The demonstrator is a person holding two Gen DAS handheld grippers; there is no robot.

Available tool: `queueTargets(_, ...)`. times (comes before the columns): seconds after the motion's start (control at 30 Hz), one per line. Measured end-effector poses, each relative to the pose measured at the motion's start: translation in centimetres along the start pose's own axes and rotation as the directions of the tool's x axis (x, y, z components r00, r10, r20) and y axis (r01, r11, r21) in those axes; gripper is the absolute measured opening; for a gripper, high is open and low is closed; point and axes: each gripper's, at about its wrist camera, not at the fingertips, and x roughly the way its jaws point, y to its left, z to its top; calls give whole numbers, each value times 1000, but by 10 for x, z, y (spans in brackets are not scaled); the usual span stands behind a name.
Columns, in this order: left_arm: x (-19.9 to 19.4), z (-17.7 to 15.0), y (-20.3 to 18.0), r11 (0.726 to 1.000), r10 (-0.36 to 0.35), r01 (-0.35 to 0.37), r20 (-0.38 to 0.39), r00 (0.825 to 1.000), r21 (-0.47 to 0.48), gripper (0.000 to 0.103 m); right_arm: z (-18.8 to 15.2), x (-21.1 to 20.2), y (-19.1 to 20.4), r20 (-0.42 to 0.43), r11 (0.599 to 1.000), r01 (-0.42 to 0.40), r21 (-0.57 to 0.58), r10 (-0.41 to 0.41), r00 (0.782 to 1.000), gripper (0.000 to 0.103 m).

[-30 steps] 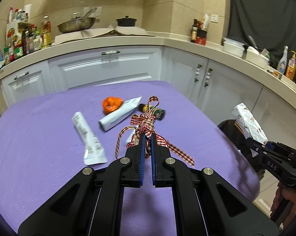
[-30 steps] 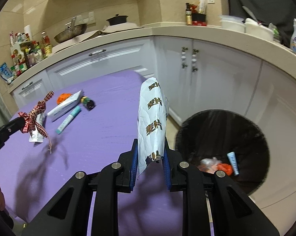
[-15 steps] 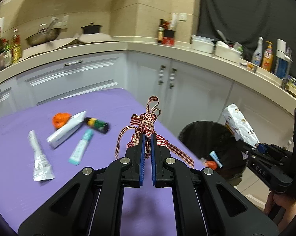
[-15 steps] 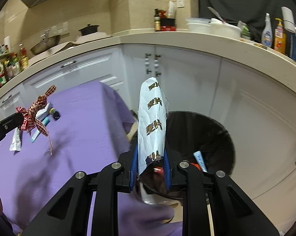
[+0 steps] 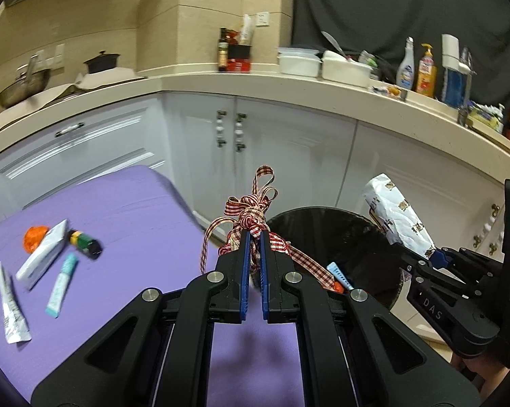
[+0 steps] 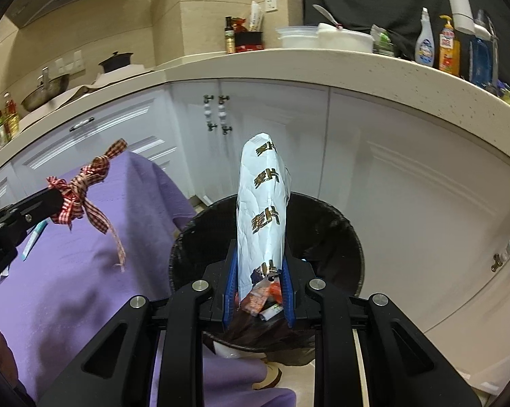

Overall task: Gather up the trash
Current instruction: 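Open both tools over the bin to drop the wrapper and ribbon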

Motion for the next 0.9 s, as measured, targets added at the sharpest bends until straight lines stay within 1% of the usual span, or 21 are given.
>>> queueTargets(0.2,26,1,-23,999,-17,18,-29,999,48,5,-2,13,-16,-12,999,17,34,-16,1000,23)
queueTargets(0.4,54,3,-36,997,-16,21,-66,998,68,6,-2,32,-29,-30,998,28,65,-26,999,23)
queueTargets(0.43,59,4,-37,997,-21,26,-78,997,67,6,-2,37,-31,-38,997,24,67,-21,999,26)
queueTargets(0.47,63,4,-38,997,-22,28,-88,996,67,8,-2,42,-32,-44,997,31,71,-28,999,35)
queueTargets(0.5,68,4,-39,998,-18,25,-96,995,66,13,-3,45,-34,-43,996,43,73,-40,998,44)
queueTargets(0.53,71,3,-40,998,-13,20,-103,995,67,17,-5,48,-35,-43,995,56,77,-53,998,47)
queueTargets(0.57,74,2,-40,997,-8,16,-110,994,70,25,-6,50,-37,-45,995,60,81,-57,997,50)
queueTargets(0.6,75,2,-40,998,-3,11,-114,993,68,32,-6,51,-39,-49,994,61,89,-57,997,51)
queueTargets(0.67,75,0,-37,998,3,4,-114,993,62,39,-8,51,-40,-47,993,66,97,-61,997,51)
queueTargets(0.77,70,-1,-32,998,13,-6,-114,993,57,41,-9,46,-40,-40,993,67,97,-64,997,54)
queueTargets(0.83,65,0,-26,999,15,-10,-112,994,41,46,-8,41,-39,-32,993,62,99,-59,998,55)
queueTargets(0.9,56,0,-18,1000,21,-19,-103,994,25,48,-7,37,-35,-23,994,56,96,-54,998,57)
